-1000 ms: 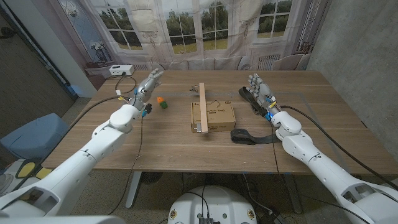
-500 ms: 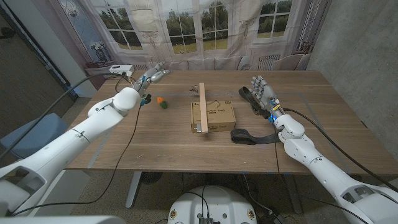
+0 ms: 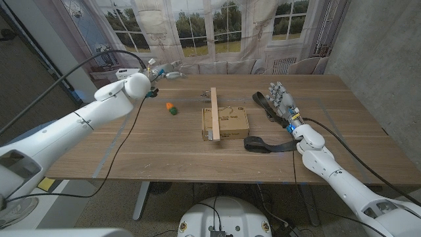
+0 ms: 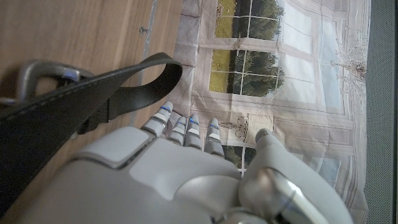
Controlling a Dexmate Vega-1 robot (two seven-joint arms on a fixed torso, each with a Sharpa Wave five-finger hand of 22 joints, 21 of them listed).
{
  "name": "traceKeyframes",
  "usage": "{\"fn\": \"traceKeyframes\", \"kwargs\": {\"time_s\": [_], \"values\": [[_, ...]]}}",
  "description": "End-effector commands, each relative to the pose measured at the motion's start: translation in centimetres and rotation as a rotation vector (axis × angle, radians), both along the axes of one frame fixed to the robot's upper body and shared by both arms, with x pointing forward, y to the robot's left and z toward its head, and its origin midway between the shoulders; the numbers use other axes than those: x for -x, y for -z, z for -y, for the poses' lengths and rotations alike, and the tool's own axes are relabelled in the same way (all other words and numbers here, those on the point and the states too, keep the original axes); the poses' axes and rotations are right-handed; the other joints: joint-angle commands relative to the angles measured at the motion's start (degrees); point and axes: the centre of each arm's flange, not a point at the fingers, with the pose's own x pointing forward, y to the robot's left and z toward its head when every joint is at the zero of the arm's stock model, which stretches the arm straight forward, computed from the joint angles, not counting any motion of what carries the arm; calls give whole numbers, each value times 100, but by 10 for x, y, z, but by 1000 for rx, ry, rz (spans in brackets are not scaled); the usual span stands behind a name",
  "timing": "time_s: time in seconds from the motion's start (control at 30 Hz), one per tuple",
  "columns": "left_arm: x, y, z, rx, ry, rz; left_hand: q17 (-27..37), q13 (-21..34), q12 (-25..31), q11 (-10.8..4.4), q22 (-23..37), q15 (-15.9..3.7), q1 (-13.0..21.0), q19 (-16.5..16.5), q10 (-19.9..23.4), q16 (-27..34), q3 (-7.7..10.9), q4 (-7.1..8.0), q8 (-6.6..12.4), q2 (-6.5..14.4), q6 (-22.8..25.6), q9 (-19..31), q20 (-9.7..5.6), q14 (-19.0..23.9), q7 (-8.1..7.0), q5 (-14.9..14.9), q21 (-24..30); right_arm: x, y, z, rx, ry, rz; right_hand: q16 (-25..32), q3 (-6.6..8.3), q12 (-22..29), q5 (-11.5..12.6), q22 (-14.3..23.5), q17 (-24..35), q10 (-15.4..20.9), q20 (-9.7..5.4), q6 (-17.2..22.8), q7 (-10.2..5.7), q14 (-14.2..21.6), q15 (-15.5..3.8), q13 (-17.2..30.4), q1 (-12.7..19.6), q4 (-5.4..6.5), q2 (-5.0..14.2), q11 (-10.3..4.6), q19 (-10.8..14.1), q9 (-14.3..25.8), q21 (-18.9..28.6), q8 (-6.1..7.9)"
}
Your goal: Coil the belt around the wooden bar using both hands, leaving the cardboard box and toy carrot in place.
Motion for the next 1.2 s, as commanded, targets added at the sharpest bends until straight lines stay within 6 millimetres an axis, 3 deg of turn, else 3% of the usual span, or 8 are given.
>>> {"fn": "traceKeyframes", "kwargs": {"time_s": [0.03,0.2,0.47,0.67,0.87,1.2], "values": [[14,-30,27,-332,-154,-13,20,24,23,-148,17,-121,62,130,52,8,-94,-53,49,-231,93,22,-19,23,-216,36,-8,3,6,1,-18,3,7,25,46,21,24,27,23,33,47,44,-9,-3,55,10,-19,2,-2,30,14,9,22,52],[18,-37,46,-515,-226,21,22,26,30,-251,14,-160,219,188,91,12,-173,-97,42,-463,68,24,2,53,-413,114,-28,4,7,1,-23,6,9,25,47,17,24,27,23,27,49,53,-7,-2,58,10,-24,2,-1,6,12,9,21,54],[23,-47,72,-745,-296,87,36,40,-25,-119,20,-21,492,199,-92,-6,-478,-65,-58,-1073,-366,38,165,-23,-282,388,-117,3,11,0,-33,10,6,24,49,17,25,27,22,34,49,59,-3,-1,53,8,-29,2,0,13,13,9,22,54],[23,-48,95,-959,-344,181,46,51,-41,-110,25,33,618,217,-216,-3,-693,-41,-76,-1350,-652,48,218,-71,-214,622,-163,3,13,0,-44,14,7,23,51,17,26,27,21,40,45,70,-1,0,48,7,-33,0,0,16,15,9,23,57],[19,-45,114,-1138,-367,273,52,58,-36,-151,28,-6,649,325,-269,12,-842,-17,-71,-1420,-806,57,180,-59,-214,778,-152,2,16,1,-54,18,5,23,52,18,26,27,20,45,49,76,-5,2,50,7,-35,-1,0,16,15,10,23,57],[7,-38,138,-1346,-342,423,57,71,-51,-174,31,-63,687,392,-404,14,-1054,10,-73,-1427,-1055,89,183,-69,-84,1005,-172,4,21,6,-69,34,2,23,54,13,27,27,20,41,49,84,3,6,46,5,-45,-2,-2,12,14,10,23,56]]}}
